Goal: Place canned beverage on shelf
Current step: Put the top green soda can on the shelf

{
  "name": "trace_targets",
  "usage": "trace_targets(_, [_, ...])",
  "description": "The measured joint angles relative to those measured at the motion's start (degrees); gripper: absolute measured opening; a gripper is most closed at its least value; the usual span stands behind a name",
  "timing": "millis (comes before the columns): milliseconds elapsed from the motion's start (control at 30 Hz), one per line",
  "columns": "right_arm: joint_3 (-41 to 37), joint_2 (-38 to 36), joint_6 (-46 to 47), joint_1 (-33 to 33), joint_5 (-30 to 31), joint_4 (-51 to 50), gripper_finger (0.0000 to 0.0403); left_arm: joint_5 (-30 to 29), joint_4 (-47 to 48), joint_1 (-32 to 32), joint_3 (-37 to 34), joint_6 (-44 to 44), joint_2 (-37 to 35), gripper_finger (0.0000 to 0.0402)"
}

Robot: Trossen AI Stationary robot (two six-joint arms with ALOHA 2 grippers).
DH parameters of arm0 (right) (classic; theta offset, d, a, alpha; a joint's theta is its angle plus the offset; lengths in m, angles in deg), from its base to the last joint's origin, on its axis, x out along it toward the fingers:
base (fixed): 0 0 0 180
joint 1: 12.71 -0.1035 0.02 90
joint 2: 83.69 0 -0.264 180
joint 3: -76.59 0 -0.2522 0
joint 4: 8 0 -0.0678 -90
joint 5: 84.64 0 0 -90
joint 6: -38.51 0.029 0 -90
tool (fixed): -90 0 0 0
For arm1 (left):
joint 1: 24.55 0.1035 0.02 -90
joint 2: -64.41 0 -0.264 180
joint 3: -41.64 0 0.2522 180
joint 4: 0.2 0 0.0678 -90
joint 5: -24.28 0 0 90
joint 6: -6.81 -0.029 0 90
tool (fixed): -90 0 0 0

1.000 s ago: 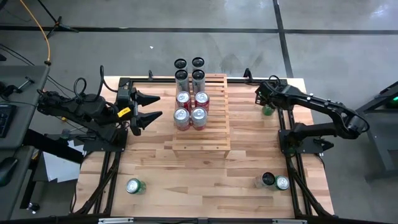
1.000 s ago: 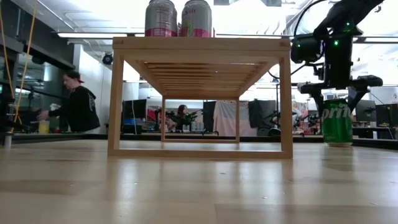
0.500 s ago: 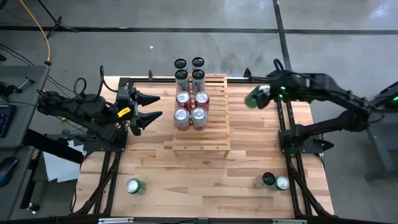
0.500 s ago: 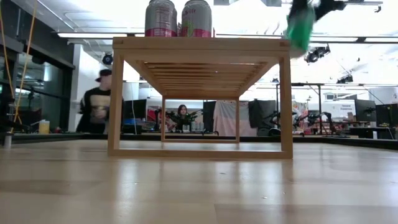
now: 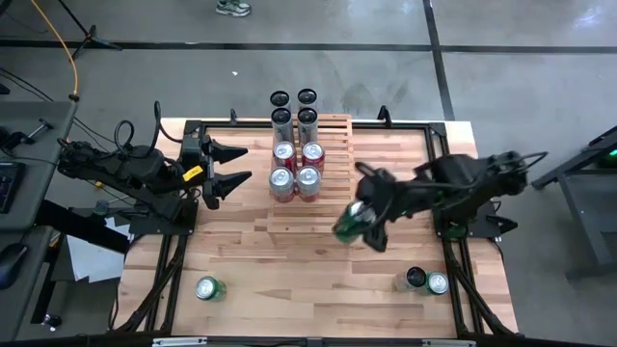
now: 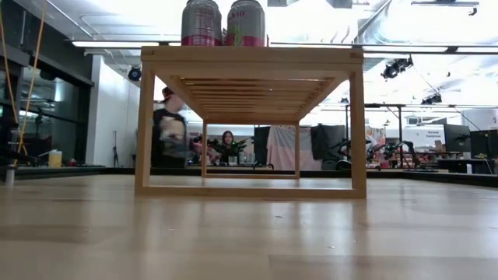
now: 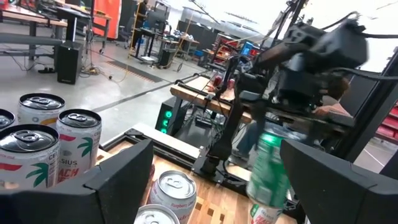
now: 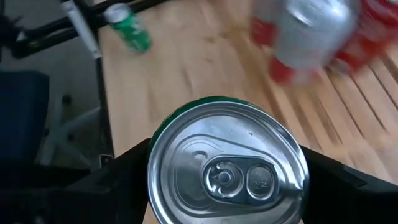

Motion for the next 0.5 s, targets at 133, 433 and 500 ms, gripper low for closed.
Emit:
trace_targets(133, [10.07,7.97,-6.34,-0.35,-0.42,-0.03,0.0293,-0.13,-0.02,0.01,0.0,-0.01,0.02,0.0342])
trace_targets(433, [16.09,16.5,-14.58,1.88,-2.71,3.93,0.0293,-0.13,0.05,-0.02,0.0,-0.03,0.02,0.0342])
trace_targets(500, [15.24,17.08,-14.76,2.32,-2.66,4.32,0.0293,-0.13,0.02,0.01,0.0,-0.03,0.02,0.0342])
